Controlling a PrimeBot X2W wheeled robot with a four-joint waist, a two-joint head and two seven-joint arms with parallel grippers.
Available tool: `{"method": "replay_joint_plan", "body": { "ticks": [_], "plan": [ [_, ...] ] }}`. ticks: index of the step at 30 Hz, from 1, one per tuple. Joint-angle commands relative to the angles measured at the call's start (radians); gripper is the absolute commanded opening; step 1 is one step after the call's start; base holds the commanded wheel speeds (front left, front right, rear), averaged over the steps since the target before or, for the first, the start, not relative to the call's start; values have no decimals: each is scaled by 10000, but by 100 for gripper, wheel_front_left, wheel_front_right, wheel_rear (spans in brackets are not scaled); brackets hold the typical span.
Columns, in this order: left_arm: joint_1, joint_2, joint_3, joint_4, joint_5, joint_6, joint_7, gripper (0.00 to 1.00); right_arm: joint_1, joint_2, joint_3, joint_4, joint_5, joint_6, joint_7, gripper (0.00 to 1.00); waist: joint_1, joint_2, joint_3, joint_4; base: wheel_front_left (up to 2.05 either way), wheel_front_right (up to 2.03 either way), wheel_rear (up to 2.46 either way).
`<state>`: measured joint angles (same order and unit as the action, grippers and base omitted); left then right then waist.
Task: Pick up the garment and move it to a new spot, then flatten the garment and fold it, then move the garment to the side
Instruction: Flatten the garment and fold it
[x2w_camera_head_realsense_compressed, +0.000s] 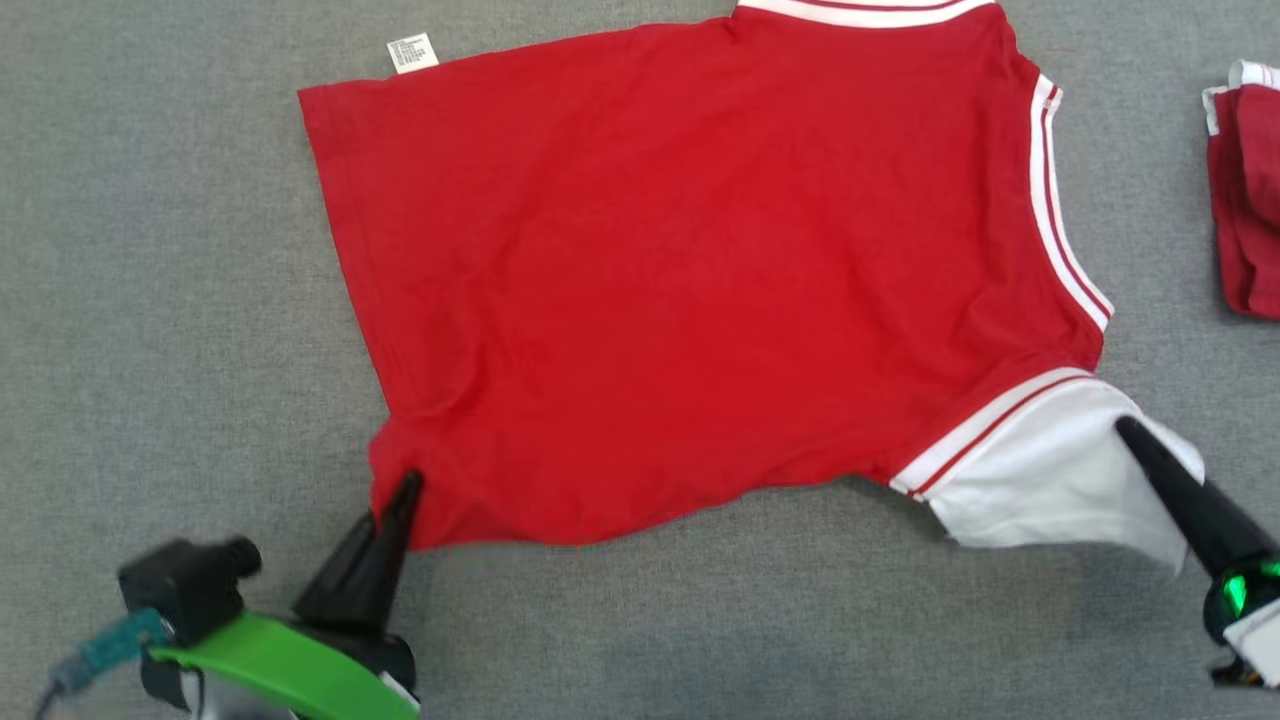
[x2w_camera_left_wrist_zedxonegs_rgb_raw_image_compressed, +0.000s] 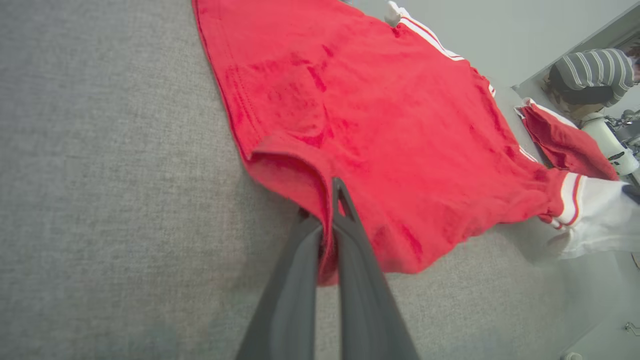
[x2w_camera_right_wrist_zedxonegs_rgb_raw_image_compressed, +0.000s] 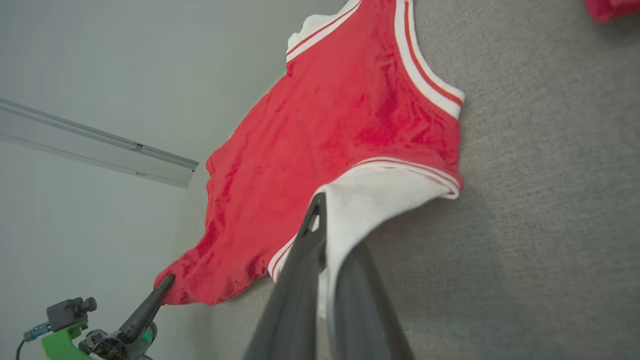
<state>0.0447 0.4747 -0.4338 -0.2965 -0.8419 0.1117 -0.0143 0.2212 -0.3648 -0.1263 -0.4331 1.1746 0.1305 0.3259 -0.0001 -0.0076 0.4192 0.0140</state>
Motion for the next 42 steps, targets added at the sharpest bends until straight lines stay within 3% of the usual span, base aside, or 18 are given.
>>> {"method": "replay_joint_plan", "body": {
  "ticks": [1, 6, 12, 18, 25, 26, 28, 29, 31, 32, 37, 42],
  "plan": [
    [-353, 278, 196, -253, -375, 90, 529, 0, -514, -165, -143, 192, 143, 6, 354, 0, 1, 76, 273, 23, 0, 0, 0],
    [-1167, 674, 891, -717, -1485, 458, 1822, 0, -2055, -335, -432, 1040, 112, 6, 1360, 0, 1, 76, 676, 97, 0, 0, 0],
    [-2052, 876, 1123, -471, -2012, 795, 2811, 0, -3646, -160, -487, 2075, -283, 4, 2339, 0, 1, 76, 852, 138, 0, 0, 0],
    [-3332, 418, 749, 586, -2170, 1002, 3516, 0, -5296, 342, -285, 3117, -1488, 4, 3347, 0, 1, 76, 927, 203, 0, 0, 0],
    [-4203, -37, 442, 1629, -2026, 921, 3585, 0, -6557, 948, -197, 3734, -2664, 4, 3937, 3, 1, 76, 974, 213, 0, 0, 0],
    [-4302, -78, 456, 1711, -2034, 921, 3563, 0, -6683, 956, -220, 3786, -2790, 6, 3971, 10, 1, 76, 973, 232, 0, 0, 0],
    [-4481, -111, 475, 1892, -2055, 900, 3563, 0, -6910, 989, -273, 3913, -2991, 6, 4040, 45, 1, 76, 965, 284, 0, 0, 0],
    [-4577, -99, 494, 2010, -2006, 885, 3544, 10, -6989, 1004, -305, 3975, -3106, 4, 4023, 100, 1, 76, 957, 315, 0, 0, 0],
    [-4719, -112, 475, 2257, -1989, 848, 3592, 63, -7160, 1048, -376, 4102, -3370, 4, 3919, 100, 1, 76, 942, 355, 0, 0, 0],
    [-4767, -128, 470, 2370, -2023, 854, 3620, 98, -7225, 1053, -383, 4165, -3527, 4, 3870, 100, 1, 76, 936, 364, 0, 0, 0],
    [-4948, -91, 442, 2725, -2201, 704, 3812, 100, -7406, 1019, -334, 4338, -3949, 4, 3736, 100, 1, 76, 893, 358, 0, 0, 0],
    [-5001, 43, 962, 2793, -2195, 901, 3411, 100, -7199, 664, -457, 4012, -4100, 4, 3322, 100, 1, 76, 813, 315, 0, 0, 0]
  ]
}}
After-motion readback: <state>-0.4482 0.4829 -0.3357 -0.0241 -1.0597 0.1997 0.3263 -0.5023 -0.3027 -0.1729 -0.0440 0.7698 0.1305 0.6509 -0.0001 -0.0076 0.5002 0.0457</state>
